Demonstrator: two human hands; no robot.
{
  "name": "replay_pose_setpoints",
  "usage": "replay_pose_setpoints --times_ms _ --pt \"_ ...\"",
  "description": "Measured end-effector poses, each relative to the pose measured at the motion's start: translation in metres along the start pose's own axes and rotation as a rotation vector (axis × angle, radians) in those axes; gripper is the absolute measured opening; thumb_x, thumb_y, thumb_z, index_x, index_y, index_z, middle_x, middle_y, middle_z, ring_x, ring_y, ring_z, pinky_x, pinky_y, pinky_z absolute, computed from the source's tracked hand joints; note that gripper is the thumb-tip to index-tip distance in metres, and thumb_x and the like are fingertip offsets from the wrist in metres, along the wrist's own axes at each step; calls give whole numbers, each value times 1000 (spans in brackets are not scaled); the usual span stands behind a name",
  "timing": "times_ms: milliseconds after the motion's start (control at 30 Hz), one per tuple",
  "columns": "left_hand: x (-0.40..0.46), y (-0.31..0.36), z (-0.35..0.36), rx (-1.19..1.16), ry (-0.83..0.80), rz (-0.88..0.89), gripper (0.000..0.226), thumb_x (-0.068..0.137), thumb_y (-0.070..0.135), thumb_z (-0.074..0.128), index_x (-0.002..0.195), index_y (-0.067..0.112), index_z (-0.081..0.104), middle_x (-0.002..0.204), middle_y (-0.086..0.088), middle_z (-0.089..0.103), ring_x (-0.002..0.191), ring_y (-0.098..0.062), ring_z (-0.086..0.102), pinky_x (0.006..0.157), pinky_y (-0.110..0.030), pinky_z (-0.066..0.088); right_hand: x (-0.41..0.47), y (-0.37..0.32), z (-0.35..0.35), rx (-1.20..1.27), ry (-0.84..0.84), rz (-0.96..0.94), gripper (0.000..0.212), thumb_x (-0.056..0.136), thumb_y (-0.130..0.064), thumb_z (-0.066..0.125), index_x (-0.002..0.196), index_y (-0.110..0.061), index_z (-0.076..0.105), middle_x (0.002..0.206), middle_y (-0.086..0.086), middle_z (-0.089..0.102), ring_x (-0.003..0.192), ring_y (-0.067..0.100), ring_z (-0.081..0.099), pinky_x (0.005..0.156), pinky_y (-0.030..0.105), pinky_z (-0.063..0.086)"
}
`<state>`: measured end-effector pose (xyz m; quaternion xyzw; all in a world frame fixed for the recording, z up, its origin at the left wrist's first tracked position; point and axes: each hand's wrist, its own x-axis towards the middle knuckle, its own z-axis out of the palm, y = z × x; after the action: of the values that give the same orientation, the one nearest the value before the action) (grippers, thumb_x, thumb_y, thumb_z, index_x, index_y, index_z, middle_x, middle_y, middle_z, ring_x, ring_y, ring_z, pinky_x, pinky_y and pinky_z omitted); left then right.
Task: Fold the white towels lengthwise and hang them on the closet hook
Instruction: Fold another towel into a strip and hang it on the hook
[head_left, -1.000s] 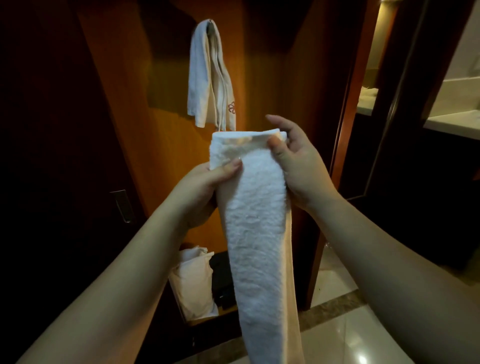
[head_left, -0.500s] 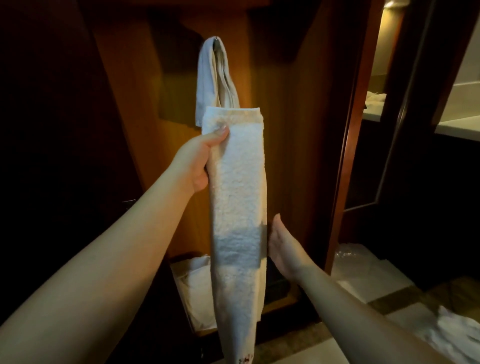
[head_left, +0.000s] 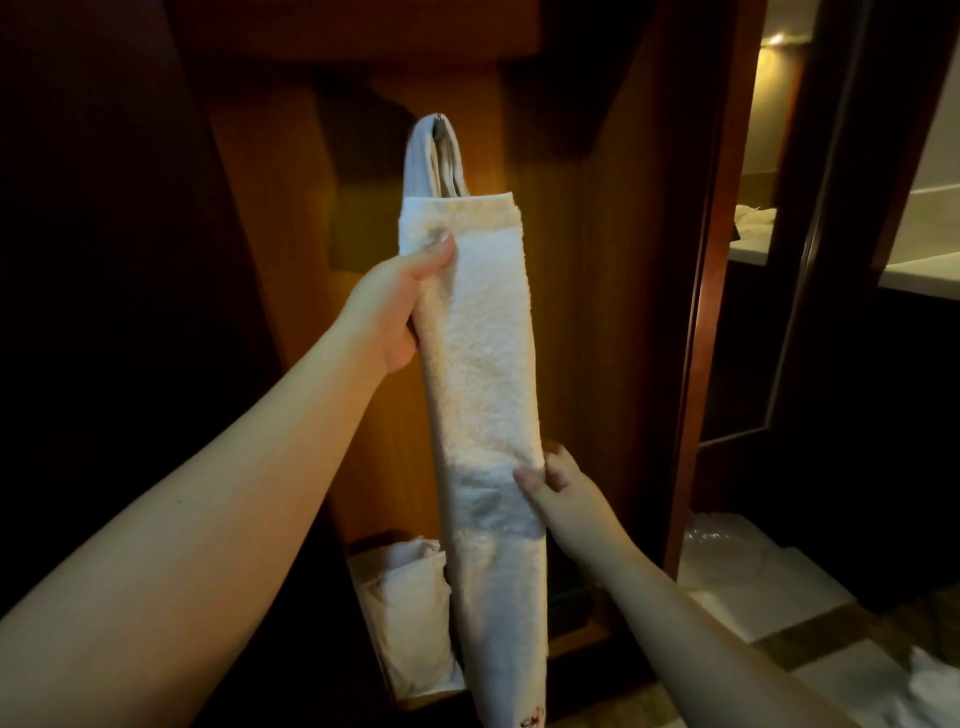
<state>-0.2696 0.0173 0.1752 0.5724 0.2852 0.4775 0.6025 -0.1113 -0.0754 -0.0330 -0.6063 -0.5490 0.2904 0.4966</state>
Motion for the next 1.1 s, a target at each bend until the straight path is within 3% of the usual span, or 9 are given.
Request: replay_pose_setpoints --times_ms 133,233,333,467,633,800,933,1033,1100 --pt "1 13 -4 -18 -89 51 39 92 32 68 126 15 60 110 -4 75 103 -26 72 77 -44 61 -7 -5 -10 359 -37 25 70 65 -86 65 115 -37 66 112 -12 73 98 10 72 79 26 59" --pt "0 16 -3 -47 -160 62 40 92 33 65 127 14 61 112 -7 74 107 -29 71 76 -44 60 -2 -7 -15 480 -66 45 72 59 -79 75 110 -29 71 109 1 76 100 20 73 82 38 60" --pt "0 16 -2 -92 -186 63 40 91 33 67 126 14 62 110 -7 74 107 -29 70 79 -46 59 5 -11 -18 468 -71 42 82 55 -75 81 113 -20 69 107 1 76 99 21 74 78 33 60" --pt "1 18 -1 -120 -213 69 36 91 31 66 123 14 62 105 -6 76 104 -28 72 77 -45 59 10 -16 -22 415 -9 -23 66 57 -76 80 108 -36 70 108 -7 75 98 14 73 79 32 60" --pt "1 21 4 -120 -198 69 39 92 31 65 126 14 60 102 -5 76 101 -28 73 74 -45 59 11 -20 -23 487 -24 -47 67 64 -60 84 121 -45 50 114 -19 70 105 4 69 76 20 57" --pt "1 23 11 -96 -110 65 41 92 32 68 128 16 59 95 -3 78 93 -26 75 66 -42 60 5 -27 -26 356 -121 -2 45 72 -57 80 111 -42 62 106 -15 74 96 8 73 71 20 58" --pt "-1 27 11 -64 -113 75 39 91 33 68 125 17 61 95 -2 78 93 -24 75 66 -41 60 3 -29 -29 396 -235 8 76 52 -71 85 116 -35 67 115 -11 74 105 8 71 83 25 56" --pt "-4 34 7 -99 -185 74 39 91 33 66 125 13 62 102 -6 76 98 -26 73 73 -43 59 -1 -43 -29 438 -250 -36 41 57 -71 83 95 -68 67 142 -25 44 119 0 58 86 21 54" --pt "-8 36 6 -134 -236 52 39 90 34 67 123 12 64 105 -8 75 100 -28 72 77 -45 58 1 -48 -30 515 -280 -61 36 61 -61 85 92 -68 68 155 -14 31 135 11 47 101 31 50"
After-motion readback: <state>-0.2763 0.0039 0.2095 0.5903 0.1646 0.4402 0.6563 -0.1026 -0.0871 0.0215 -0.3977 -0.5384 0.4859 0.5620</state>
